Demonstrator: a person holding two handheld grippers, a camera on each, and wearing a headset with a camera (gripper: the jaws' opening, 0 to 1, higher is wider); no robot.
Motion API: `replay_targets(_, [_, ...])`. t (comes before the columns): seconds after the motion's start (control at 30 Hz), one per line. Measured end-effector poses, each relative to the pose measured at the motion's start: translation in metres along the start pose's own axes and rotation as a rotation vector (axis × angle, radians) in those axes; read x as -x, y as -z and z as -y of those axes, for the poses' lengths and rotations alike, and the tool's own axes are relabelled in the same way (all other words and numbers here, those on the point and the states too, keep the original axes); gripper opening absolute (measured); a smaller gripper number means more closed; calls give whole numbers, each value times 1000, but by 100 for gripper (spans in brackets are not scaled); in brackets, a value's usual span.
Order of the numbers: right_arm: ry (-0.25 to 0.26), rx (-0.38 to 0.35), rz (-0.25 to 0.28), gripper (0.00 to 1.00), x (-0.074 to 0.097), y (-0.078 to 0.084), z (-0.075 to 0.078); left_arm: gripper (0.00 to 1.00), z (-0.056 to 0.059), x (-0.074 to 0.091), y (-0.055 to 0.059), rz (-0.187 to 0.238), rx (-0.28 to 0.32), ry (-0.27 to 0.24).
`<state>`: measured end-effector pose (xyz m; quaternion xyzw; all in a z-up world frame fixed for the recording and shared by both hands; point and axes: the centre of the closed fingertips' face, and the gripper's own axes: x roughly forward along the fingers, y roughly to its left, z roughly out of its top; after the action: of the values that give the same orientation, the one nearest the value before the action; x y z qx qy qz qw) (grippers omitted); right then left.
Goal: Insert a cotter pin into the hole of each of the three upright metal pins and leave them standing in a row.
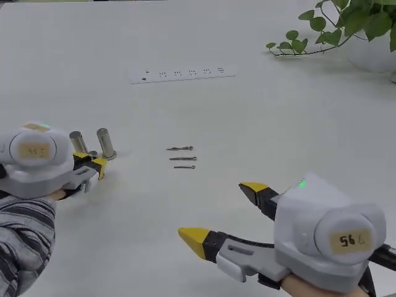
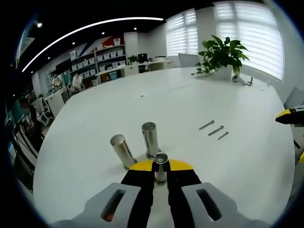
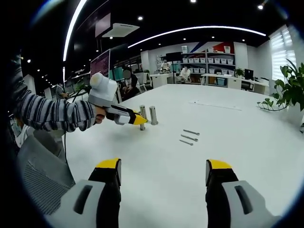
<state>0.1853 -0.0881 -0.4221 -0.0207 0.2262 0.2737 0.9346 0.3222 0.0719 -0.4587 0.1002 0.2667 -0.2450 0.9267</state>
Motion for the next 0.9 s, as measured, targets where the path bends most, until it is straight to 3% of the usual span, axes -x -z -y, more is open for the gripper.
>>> replay_targets(0.63, [-9,21,-27,69,-1,4,-1,5,57,13,6,-13,-29,121])
replay_targets(0.9, [-12,27,-39,69,-2,7,-1,6,60,11,6,-9,-31,130])
